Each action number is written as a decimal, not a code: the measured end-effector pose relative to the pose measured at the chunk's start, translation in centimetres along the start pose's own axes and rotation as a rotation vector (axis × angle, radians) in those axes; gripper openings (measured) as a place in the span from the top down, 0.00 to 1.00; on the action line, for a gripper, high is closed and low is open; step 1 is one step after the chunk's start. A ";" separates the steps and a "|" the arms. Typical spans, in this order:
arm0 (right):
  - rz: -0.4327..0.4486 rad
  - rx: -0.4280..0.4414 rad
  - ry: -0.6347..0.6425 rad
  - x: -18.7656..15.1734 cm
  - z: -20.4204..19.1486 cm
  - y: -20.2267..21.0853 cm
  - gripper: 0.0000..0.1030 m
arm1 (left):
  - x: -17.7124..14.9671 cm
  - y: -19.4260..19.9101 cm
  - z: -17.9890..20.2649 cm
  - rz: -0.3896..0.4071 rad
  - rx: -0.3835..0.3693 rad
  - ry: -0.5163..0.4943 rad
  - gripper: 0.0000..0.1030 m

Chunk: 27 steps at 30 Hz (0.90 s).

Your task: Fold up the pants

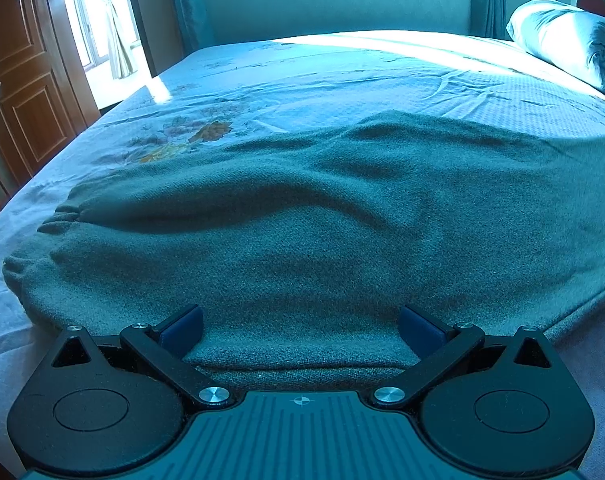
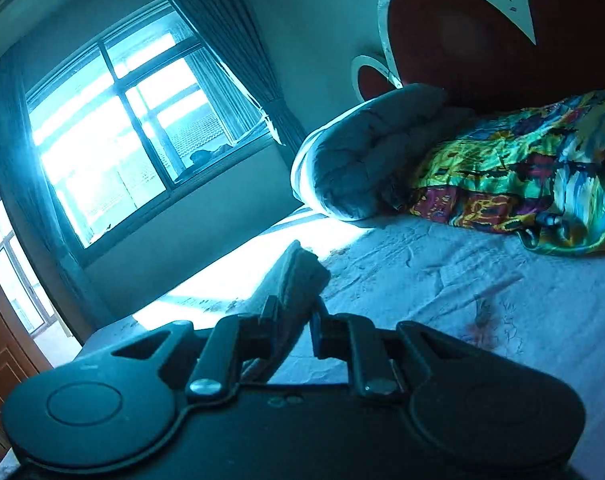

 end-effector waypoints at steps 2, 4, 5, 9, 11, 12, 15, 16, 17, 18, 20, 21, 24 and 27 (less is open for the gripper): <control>-0.160 -0.106 -0.082 -3.3 4.1 -3.6 0.94 | 0.0 0.0 0.0 0.001 -0.001 0.002 0.00; -0.345 -0.197 -0.207 -7.3 8.0 -6.6 0.94 | -0.1 -0.1 0.1 0.000 0.001 -0.005 0.00; -0.330 -0.167 -0.264 -8.1 8.8 -6.3 0.94 | -0.1 0.0 0.1 -0.002 0.002 -0.004 0.00; -0.300 -0.176 -0.255 -8.1 8.1 -5.7 0.94 | 0.1 -0.1 0.1 -0.011 -0.001 -0.007 0.00; -0.305 -0.175 -0.251 -7.9 7.9 -5.8 0.94 | 0.1 -0.1 0.1 -0.009 0.001 -0.006 0.00; -0.306 -0.175 -0.240 -7.8 7.8 -5.9 0.93 | 0.1 -0.1 0.1 -0.006 0.004 -0.006 0.00; -0.315 -0.165 -0.239 -8.0 8.2 -5.9 0.93 | -0.1 0.0 0.1 0.001 0.005 -0.003 0.00; -0.319 -0.160 -0.240 -8.0 8.3 -6.0 0.92 | -0.1 0.0 0.1 0.002 0.005 -0.004 0.00; -0.325 -0.155 -0.241 -8.1 8.3 -6.1 0.91 | -0.1 0.0 0.1 0.002 0.004 -0.005 0.00; -0.334 -0.152 -0.238 -8.0 8.4 -6.1 0.91 | -0.1 0.0 0.1 0.002 0.003 -0.004 0.00; -0.333 -0.153 -0.255 -7.8 8.6 -5.7 0.88 | -0.1 0.0 0.1 0.003 0.002 -0.005 0.00; -0.308 -0.168 -0.244 -7.5 8.6 -4.9 0.83 | -0.1 0.0 0.1 0.004 0.002 -0.005 0.00; -0.204 -0.211 -0.152 -6.5 7.3 -2.5 0.84 | -0.2 0.2 0.2 0.021 0.006 -0.005 0.00; -0.172 -0.138 -0.027 -6.2 3.9 -1.6 0.84 | -0.1 0.9 0.3 0.072 0.023 0.002 0.00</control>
Point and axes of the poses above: each gripper's, at about its wrist camera, not at the fingertips, and y roughly against the way its jaws point, z to its right, x to its top, the point moved 4 cm from there along -y, roughly the way its jaws point, and after that the axes turned 14 degrees about -x, right-handed, at the moved point
